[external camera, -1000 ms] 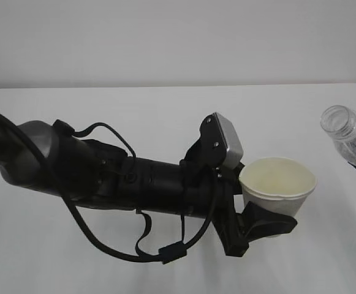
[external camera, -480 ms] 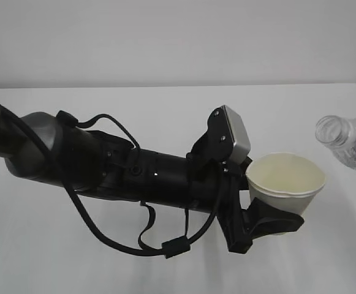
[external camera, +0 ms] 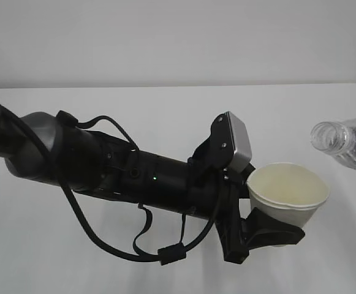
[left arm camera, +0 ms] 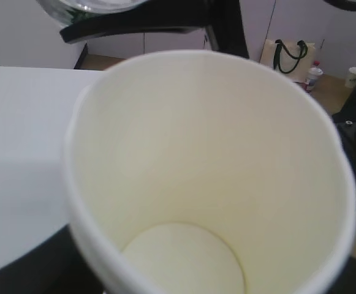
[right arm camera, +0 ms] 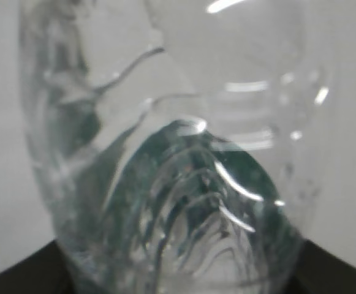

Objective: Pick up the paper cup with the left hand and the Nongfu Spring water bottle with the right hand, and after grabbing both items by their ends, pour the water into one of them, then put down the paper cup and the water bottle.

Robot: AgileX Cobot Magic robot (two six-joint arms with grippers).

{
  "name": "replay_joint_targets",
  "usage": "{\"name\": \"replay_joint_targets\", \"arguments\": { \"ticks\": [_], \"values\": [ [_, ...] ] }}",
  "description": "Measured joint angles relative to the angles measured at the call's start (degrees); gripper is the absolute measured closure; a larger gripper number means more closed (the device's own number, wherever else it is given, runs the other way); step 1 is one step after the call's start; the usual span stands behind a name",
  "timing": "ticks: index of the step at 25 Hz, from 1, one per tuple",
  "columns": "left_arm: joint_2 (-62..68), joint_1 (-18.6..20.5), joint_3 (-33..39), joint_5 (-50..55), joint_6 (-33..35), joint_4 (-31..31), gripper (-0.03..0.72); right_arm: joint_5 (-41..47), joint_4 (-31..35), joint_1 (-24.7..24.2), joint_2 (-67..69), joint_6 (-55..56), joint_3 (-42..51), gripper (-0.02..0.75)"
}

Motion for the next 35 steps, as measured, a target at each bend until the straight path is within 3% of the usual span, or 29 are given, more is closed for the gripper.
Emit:
{"name": "replay_joint_targets", "arguments": {
  "ticks": [35],
  "values": [
    [0.0,0.0,0.0,-1.92,-1.8,2.79,0.215,-4.09,3.03,0.0,0.0,-16.46,0.0,0.317]
  ]
}}
